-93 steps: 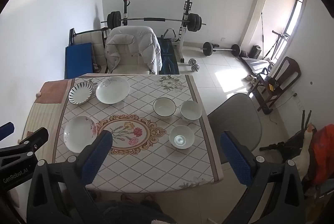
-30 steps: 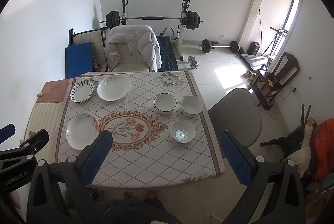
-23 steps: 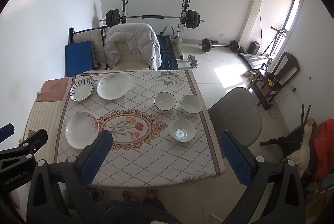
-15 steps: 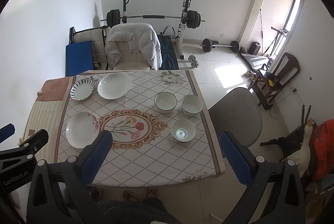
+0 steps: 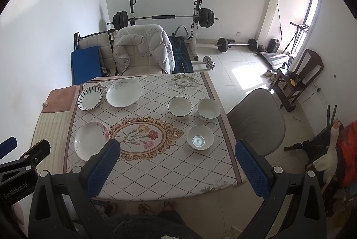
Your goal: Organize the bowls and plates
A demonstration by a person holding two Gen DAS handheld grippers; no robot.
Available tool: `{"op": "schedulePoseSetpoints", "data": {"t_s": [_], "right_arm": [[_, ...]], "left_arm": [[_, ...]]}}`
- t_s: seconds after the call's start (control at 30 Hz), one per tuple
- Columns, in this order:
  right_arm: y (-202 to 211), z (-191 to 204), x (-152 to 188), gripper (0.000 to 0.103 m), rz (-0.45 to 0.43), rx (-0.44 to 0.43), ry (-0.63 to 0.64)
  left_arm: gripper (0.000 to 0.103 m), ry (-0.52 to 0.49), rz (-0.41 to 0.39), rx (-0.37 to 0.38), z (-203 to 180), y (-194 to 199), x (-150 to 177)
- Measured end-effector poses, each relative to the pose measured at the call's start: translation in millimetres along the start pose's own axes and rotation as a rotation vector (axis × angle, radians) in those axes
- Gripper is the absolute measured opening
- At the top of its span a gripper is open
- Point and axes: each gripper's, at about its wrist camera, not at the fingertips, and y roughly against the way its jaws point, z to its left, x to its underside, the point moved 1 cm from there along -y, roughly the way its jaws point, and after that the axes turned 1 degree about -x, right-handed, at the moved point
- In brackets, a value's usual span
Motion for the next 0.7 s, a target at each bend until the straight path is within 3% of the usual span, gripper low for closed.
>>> {"op": "schedulePoseSetpoints", "data": {"t_s": [0.2,0.3,0.43,0.57,0.7], "right_arm": [[-52,-3,-6,0.103,0.017,-0.086,-0.025],[-100,9,-6,0.103,0.07,-0.151,0.023],[-176,39,0,0.103,0.206,-0.252,0.076],[-250,81,13,0.103,0.334,-0.346,0.147],[-313,132,29,0.103,0.422,-0.384,0.213]], "left_arm": [[0.103,0.078,-0.027,-0.056,31,-39,-20],[0.103,0.076,0.046,-0.053,47,-75,-25],[0.103,0.078,0.123,-0.063,63,-120,-18],[0.101,0.11,0.186,-0.108,90,-166,-7],[0.094,0.169,0.278,-0.105,127,-216,-1]]}}
